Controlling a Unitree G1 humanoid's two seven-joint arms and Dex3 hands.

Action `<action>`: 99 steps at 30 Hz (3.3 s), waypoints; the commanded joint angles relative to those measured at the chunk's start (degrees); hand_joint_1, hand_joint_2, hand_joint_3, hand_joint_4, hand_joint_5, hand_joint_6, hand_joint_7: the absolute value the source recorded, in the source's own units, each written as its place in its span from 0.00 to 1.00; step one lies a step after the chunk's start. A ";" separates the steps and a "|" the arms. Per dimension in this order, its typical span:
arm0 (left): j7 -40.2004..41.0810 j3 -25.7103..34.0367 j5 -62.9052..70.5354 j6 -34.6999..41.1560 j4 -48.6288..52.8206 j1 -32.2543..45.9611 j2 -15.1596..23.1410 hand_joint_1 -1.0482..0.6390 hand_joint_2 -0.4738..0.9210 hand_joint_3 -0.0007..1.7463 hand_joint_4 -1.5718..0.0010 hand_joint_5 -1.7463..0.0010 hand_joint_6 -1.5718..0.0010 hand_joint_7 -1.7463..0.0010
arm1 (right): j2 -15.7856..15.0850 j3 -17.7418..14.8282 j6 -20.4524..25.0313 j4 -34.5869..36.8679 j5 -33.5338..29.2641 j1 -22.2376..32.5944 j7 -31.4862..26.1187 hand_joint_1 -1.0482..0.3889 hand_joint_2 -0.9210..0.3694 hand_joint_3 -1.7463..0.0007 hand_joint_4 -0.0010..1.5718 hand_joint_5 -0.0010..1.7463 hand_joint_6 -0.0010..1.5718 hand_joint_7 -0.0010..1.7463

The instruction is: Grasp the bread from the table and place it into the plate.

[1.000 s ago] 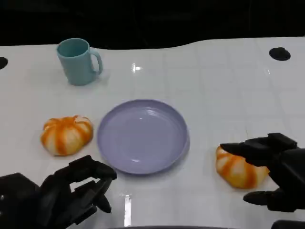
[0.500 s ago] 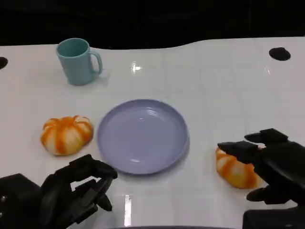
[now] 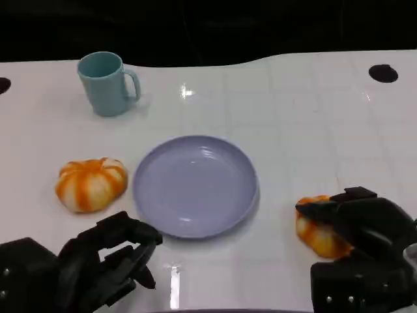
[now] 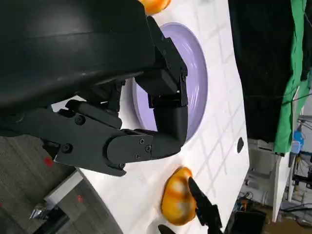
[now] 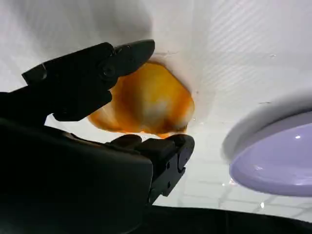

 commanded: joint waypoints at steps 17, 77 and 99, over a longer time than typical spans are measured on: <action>0.57 0.15 -0.06 0.48 -1.29 0.54 0.43 0.36 1.00 0.25 0.61 0.00 0.58 0.26 | 4.11 0.37 -16.77 24.60 6.74 -10.59 -28.74 0.69 0.44 0.31 0.59 1.00 0.48 0.97; 0.80 -0.31 0.67 -0.02 -2.00 1.47 0.37 0.36 1.00 0.26 0.60 0.00 0.57 0.27 | 21.47 10.34 -20.11 43.55 11.29 -35.07 -14.12 0.33 0.00 0.87 0.02 0.17 0.18 0.00; 1.29 -0.52 0.93 0.28 -1.78 1.24 -0.41 0.36 1.00 0.25 0.60 0.00 0.56 0.28 | 7.25 1.40 -16.53 6.39 23.29 -14.25 3.59 0.36 0.00 0.92 0.12 0.29 0.22 0.05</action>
